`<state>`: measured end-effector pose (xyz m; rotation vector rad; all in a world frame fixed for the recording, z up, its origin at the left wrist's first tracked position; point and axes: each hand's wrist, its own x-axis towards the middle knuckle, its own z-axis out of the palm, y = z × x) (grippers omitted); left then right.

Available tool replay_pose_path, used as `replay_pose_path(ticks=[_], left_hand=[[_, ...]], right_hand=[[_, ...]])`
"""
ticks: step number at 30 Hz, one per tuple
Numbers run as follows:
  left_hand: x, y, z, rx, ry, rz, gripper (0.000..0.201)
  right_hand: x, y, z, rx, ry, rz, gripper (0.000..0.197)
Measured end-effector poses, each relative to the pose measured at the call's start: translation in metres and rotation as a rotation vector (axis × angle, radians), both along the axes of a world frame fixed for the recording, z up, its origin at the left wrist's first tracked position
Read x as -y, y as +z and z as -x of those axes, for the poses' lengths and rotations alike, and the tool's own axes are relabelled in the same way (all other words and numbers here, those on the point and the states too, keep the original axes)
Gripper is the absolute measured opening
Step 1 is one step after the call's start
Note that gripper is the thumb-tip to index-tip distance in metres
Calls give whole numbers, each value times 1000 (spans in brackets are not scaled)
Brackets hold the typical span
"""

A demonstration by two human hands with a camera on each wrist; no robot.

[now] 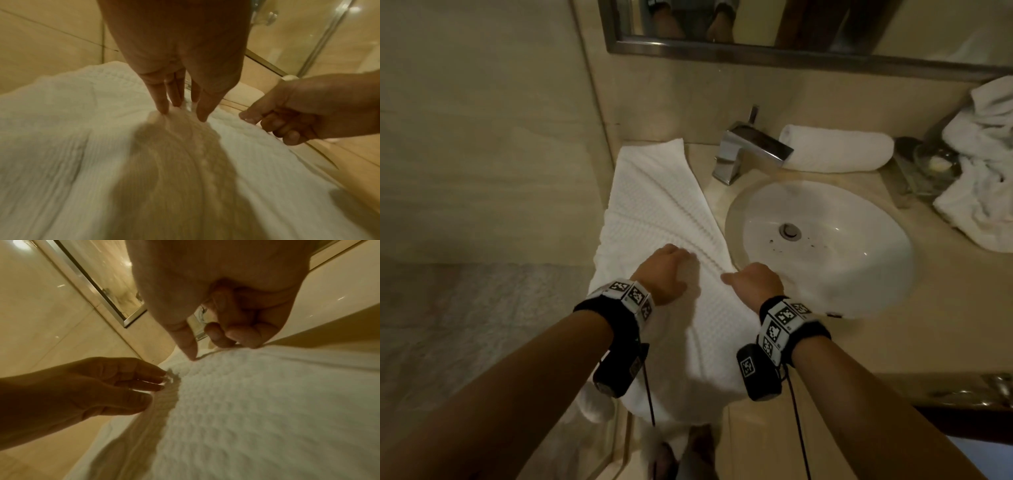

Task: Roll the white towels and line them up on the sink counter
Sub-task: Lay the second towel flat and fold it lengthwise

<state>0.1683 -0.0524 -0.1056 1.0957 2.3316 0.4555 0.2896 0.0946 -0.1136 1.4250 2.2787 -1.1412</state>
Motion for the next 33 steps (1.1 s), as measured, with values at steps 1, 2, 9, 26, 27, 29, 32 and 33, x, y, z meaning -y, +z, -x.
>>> replay_pose_path(ticks=[1, 2, 9, 26, 27, 29, 32, 33], left_hand=[[-1, -2, 9, 15, 66, -46, 62], [-2, -3, 18, 23, 145, -76, 63], [-30, 1, 96, 25, 418, 119, 49], [-96, 3, 256, 40, 348, 192, 32], [-98, 4, 263, -6, 381, 161, 37], [-101, 3, 278, -100, 428, 144, 52], [-105, -2, 298, -107, 391, 175, 64], [-108, -4, 303, -67, 390, 166, 64]], right_hand=[[0, 2, 12, -44, -32, -17, 52], [-1, 3, 24, -99, -68, -26, 55], [-12, 9, 132, -392, -105, 277, 46], [-75, -8, 306, -112, 211, -167, 57], [-75, -6, 306, -95, 188, -191, 56], [-84, -3, 308, -94, 105, -283, 52], [-105, -3, 307, -97, 39, -321, 53], [-111, -3, 306, -114, 12, -315, 55]])
